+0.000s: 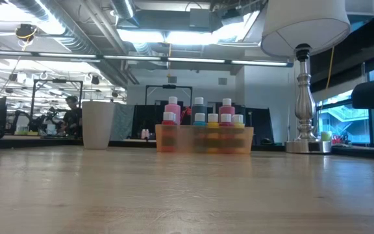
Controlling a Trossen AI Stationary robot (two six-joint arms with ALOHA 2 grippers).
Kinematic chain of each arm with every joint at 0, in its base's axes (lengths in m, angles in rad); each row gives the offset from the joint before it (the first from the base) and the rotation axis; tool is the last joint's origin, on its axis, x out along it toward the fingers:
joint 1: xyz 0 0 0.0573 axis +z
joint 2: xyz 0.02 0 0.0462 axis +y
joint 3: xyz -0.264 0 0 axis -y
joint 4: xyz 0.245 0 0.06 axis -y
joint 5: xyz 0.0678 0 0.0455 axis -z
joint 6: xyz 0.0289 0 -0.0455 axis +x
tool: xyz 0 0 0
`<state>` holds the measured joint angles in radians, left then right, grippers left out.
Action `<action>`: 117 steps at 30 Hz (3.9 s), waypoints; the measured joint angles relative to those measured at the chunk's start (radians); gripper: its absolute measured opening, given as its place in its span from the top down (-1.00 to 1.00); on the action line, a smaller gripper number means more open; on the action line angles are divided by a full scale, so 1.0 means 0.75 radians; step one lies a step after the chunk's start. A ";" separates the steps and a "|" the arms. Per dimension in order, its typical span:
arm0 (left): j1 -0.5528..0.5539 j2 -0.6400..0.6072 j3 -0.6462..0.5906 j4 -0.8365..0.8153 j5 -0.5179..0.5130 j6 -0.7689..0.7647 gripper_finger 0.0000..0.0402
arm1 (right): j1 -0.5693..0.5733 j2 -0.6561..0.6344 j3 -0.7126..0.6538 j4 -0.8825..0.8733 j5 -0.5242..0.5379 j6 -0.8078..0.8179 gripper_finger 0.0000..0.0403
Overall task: Pick & Place Paint Supplies
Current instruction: Put the silver paint brush into the white cup
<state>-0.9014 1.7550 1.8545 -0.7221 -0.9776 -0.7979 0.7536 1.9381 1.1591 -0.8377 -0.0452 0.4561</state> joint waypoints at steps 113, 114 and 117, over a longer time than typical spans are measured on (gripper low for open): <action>0.298 -0.125 0.001 0.509 0.323 1.193 0.92 | -0.138 -0.085 1.538 0.334 0.783 -0.639 0.97; 0.298 -0.125 0.001 0.509 0.325 1.203 0.92 | -0.138 -0.085 1.538 0.334 0.783 -0.641 0.95; 0.298 -0.125 0.002 0.499 0.327 1.208 0.92 | -0.138 -0.085 1.538 0.332 0.799 -0.656 0.85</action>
<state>-0.6777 1.6615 1.8557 -0.3475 -0.7326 0.1085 0.6502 1.8740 2.3122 -0.5886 0.5537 -0.0360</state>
